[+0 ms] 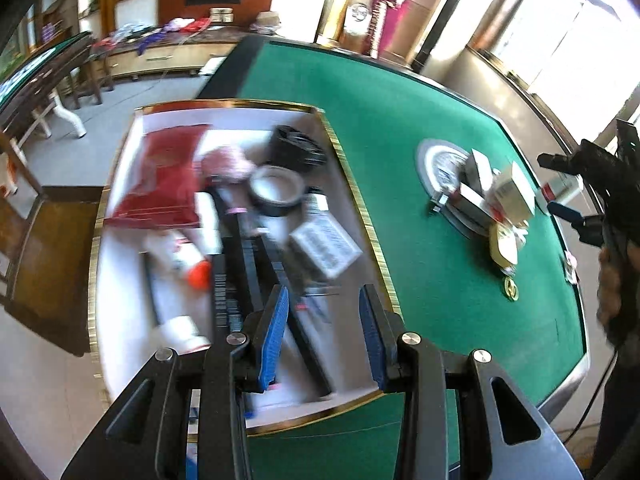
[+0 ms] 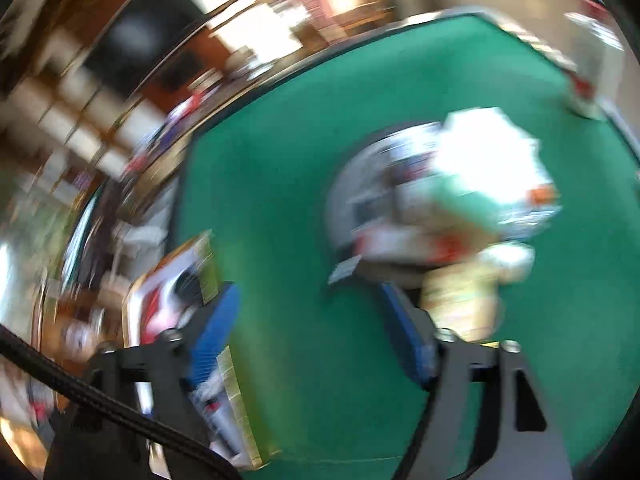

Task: Organize objects
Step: 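Lower the bottle and plush toy into the tray and open both tools, then move the right tool to the pile and grasp the green-and-white medicine box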

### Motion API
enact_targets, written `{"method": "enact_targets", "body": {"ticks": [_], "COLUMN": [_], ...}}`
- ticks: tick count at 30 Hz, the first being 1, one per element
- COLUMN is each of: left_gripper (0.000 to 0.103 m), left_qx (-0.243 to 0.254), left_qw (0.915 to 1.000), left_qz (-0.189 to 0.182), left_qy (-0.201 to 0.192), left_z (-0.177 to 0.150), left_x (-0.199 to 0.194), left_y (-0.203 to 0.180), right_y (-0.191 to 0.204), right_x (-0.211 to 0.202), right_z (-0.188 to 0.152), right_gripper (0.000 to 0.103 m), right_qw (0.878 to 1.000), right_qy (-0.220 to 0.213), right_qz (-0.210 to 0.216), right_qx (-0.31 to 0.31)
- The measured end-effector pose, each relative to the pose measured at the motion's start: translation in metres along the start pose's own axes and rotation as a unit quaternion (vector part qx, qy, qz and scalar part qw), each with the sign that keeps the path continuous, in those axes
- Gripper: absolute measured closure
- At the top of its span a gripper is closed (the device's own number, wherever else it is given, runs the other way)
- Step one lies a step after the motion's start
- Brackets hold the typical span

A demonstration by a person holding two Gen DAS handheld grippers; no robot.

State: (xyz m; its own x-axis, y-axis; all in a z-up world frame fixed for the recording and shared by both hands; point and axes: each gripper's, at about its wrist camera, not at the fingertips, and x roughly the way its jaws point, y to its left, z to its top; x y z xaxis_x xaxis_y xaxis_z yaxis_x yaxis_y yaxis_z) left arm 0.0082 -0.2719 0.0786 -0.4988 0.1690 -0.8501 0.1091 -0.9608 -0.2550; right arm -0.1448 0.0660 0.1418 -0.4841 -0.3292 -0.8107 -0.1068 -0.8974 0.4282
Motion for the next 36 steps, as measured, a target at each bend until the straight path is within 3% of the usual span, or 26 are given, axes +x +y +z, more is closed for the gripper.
{"method": "enact_targets", "body": {"ticks": [2, 6, 12, 16, 21, 26, 29, 32, 36], "left_gripper": [0.071, 0.071, 0.071, 0.071, 0.071, 0.071, 0.066, 0.062, 0.061], "left_qx": [0.011, 0.02, 0.006, -0.001, 0.008, 0.041, 0.067, 0.088, 0.112], "left_qw": [0.9999, 0.9997, 0.9999, 0.9999, 0.9999, 0.9989, 0.9965, 0.9911, 0.9827], "left_qz": [-0.007, -0.011, 0.001, 0.007, 0.005, -0.015, -0.041, -0.085, -0.111], "left_qy": [0.003, 0.008, 0.009, 0.009, 0.011, 0.017, 0.027, 0.053, 0.098], "left_z": [0.0, -0.003, -0.009, -0.013, -0.012, -0.003, 0.009, 0.025, 0.043], "left_x": [0.002, 0.004, 0.001, 0.0, 0.003, 0.007, 0.015, 0.031, 0.068], "left_y": [-0.012, -0.023, -0.011, -0.004, -0.014, -0.047, -0.079, -0.116, -0.166], "right_y": [-0.023, -0.049, -0.059, -0.062, -0.068, -0.08, -0.092, -0.104, -0.127], "right_x": [-0.003, 0.011, 0.055, 0.068, 0.092, 0.069, 0.041, 0.007, -0.025], "right_z": [0.019, 0.046, 0.069, 0.082, 0.083, 0.074, 0.066, 0.051, 0.029], "right_gripper": [0.023, 0.023, 0.023, 0.023, 0.023, 0.029, 0.029, 0.029, 0.028], "right_qw": [0.999, 0.994, 0.99, 0.988, 0.987, 0.994, 0.997, 0.999, 1.0], "right_qy": [-0.002, 0.015, 0.049, 0.047, 0.076, 0.048, 0.028, 0.008, -0.001], "right_qz": [-0.031, -0.049, -0.076, -0.094, -0.091, -0.041, -0.021, 0.007, 0.013], "right_qx": [0.039, 0.091, 0.111, 0.11, 0.111, 0.088, 0.072, 0.053, 0.028]}}
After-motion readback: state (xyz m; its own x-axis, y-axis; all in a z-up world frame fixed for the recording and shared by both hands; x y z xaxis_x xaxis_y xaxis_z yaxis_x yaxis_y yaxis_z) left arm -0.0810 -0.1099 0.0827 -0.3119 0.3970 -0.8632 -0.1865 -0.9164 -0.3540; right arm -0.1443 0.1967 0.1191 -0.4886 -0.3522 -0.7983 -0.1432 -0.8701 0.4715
